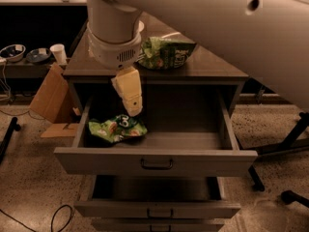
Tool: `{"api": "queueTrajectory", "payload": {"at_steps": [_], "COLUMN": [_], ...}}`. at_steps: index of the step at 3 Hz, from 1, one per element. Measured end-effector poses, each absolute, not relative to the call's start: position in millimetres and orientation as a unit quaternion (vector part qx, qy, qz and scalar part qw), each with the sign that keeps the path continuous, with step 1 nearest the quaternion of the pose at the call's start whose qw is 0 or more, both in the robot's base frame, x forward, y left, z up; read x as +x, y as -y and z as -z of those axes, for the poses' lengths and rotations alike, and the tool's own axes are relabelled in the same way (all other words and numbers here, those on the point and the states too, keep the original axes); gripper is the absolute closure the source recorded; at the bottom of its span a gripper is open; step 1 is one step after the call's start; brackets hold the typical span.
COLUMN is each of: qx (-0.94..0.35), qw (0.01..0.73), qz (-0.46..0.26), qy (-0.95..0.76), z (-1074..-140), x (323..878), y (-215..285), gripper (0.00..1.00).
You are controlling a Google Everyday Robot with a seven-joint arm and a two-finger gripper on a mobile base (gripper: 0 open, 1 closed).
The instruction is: Pick green rice chip bag from top drawer and place on counter
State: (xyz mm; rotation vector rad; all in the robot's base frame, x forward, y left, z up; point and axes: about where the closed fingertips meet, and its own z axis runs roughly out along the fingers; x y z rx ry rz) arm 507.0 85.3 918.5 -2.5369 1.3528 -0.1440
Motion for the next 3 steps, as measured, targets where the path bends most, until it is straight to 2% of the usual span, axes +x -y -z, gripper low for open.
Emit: {"api": "queueTrajectory", "payload": {"at_steps": [2,3], "qx": [-0.883,-0.906], "qw": [0.122,0.109], "qz": [0.046,0.048], "qy": [-0.45,-0.407], "z": [-910,-876], "x": [513,549], "y": [-89,-89], "gripper": [0.0,0.0]}}
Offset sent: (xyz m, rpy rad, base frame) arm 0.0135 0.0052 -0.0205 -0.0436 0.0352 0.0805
